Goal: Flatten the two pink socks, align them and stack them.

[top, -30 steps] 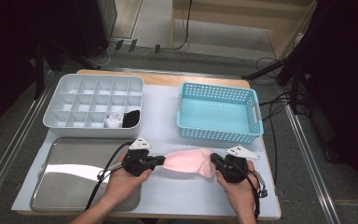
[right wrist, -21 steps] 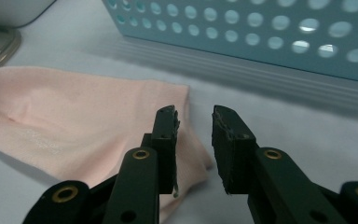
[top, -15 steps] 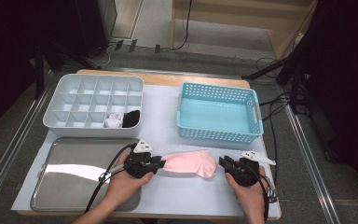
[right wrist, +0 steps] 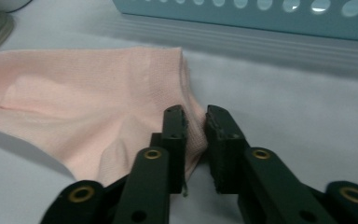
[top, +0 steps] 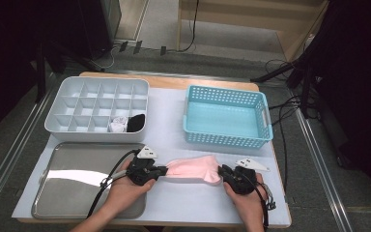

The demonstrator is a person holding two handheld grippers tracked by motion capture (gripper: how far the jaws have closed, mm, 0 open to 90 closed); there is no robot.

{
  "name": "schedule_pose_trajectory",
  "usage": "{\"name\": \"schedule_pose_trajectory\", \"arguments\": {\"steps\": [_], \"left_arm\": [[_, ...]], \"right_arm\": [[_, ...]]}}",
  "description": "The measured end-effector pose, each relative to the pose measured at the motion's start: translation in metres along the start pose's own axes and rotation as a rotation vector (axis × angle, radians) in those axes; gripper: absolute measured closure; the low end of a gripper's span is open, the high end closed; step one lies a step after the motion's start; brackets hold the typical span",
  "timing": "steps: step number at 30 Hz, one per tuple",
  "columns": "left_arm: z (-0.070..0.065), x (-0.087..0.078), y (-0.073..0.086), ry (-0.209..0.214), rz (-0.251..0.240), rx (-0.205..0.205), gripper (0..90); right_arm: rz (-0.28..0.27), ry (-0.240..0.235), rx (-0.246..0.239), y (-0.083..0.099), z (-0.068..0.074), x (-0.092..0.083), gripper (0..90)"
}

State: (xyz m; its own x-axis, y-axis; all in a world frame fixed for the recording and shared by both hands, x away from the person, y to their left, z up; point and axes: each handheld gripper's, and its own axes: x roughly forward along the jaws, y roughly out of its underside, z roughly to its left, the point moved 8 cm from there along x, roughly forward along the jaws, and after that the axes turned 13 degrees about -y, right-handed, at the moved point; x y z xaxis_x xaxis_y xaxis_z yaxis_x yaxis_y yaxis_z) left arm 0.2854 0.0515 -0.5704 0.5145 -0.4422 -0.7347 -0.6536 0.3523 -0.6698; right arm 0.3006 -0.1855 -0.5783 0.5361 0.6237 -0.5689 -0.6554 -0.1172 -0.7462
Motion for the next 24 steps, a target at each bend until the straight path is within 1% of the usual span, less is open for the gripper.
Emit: {"name": "schedule_pose_trajectory", "arguments": {"steps": [1, 3, 6, 8, 10, 11, 12, 13, 14, 16, 18, 19, 21, 23, 24], "left_arm": [[-0.001, 0.0, 0.0, 0.0, 0.003, 0.0, 89.7], [-0.001, -0.001, 0.0, 0.009, 0.004, 0.002, 90.0], [-0.002, -0.003, 0.0, 0.027, 0.007, 0.007, 90.0], [-0.005, -0.004, 0.002, 0.041, 0.013, 0.02, 90.0], [-0.008, -0.005, 0.003, 0.057, 0.016, 0.02, 90.0], [-0.009, -0.005, 0.003, 0.057, 0.01, 0.018, 90.0], [-0.01, -0.005, 0.003, 0.05, 0.005, 0.013, 90.0], [-0.01, -0.005, 0.002, 0.041, -0.002, 0.012, 90.0], [-0.009, -0.005, 0.002, 0.03, -0.007, 0.008, 89.2], [-0.008, -0.007, 0.0, 0.004, -0.026, 0.007, 77.9], [-0.007, -0.01, -0.001, 0.007, -0.037, 0.007, 76.9], [-0.008, -0.01, -0.001, 0.006, -0.042, -0.001, 76.8], [-0.006, -0.01, -0.002, 0.0, -0.048, 0.002, 79.7], [-0.005, -0.01, -0.001, 0.002, -0.049, -0.015, 86.6], [-0.004, -0.009, -0.001, 0.004, -0.048, -0.012, 90.0]], "right_arm": [[0.0, -0.006, 0.011, 0.001, 0.001, 0.0, 81.5], [0.003, -0.004, 0.017, 0.001, 0.002, -0.002, 83.3], [0.017, -0.011, 0.026, 0.002, 0.004, -0.006, 84.1], [0.022, -0.022, 0.033, 0.003, 0.007, -0.012, 84.2], [0.017, -0.023, 0.032, 0.003, 0.007, -0.018, 84.1], [0.011, -0.023, 0.032, 0.003, 0.007, -0.019, 84.0], [0.01, -0.024, 0.026, 0.003, 0.006, -0.02, 82.8], [-0.002, -0.023, 0.017, 0.003, 0.005, -0.02, 80.5], [-0.012, -0.023, 0.019, 0.003, 0.005, -0.02, 77.6], [-0.034, -0.029, 0.027, 0.003, 0.006, -0.023, 71.6], [-0.058, -0.035, 0.035, 0.005, 0.008, -0.027, 66.2], [-0.069, -0.031, 0.038, 0.006, 0.007, -0.028, 65.1], [-0.083, -0.024, 0.049, 0.009, 0.005, -0.031, 65.0], [-0.082, -0.023, 0.065, 0.01, 0.003, -0.03, 64.5], [-0.086, -0.024, 0.07, 0.009, 0.003, -0.029, 64.1]]}}
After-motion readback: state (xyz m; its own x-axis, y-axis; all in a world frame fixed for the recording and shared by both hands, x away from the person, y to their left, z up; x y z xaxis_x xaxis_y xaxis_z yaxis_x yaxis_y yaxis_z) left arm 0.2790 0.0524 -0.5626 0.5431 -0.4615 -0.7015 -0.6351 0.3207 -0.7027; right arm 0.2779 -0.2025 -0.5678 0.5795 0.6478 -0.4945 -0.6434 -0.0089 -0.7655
